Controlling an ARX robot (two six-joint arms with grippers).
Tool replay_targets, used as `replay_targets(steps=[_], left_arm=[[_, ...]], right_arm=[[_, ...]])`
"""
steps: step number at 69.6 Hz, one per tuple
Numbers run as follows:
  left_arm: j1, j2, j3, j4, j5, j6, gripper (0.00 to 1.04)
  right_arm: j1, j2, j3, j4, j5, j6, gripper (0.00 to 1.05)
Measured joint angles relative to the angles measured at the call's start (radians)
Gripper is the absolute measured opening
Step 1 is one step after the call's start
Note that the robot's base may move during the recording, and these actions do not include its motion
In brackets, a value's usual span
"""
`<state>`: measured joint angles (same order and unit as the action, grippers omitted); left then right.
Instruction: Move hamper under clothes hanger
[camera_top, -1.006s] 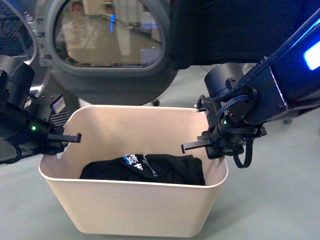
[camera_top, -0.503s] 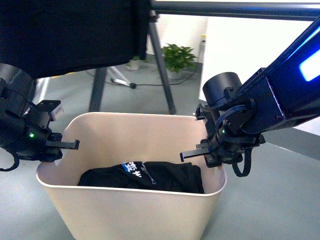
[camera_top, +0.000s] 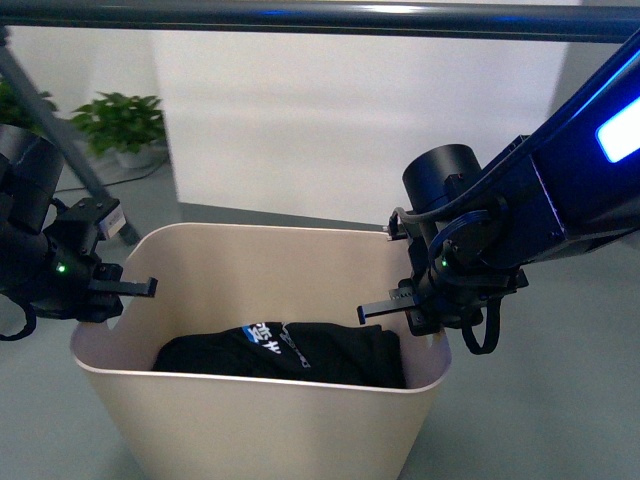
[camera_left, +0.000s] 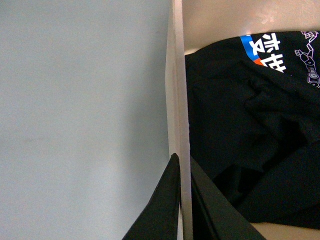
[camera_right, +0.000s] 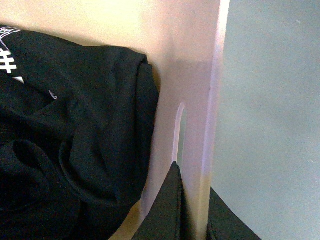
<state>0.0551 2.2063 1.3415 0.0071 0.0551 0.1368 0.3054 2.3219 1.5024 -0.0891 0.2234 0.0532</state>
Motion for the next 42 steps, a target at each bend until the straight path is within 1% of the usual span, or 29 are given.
replay_targets(steps=[28,42], left_arm=[[-0.001,-0.002,-0.001,0.0,0.0,0.0,0.04],[-0.04,-0.002,-0.001,0.0,0.026,-0.002,0.04]], right_arm=[[0.0,0.0,0.0,0.0,0.001,0.0,0.03],[-0.037,0.0,-0.002,-0.001,0.023,-0.002,0.03]])
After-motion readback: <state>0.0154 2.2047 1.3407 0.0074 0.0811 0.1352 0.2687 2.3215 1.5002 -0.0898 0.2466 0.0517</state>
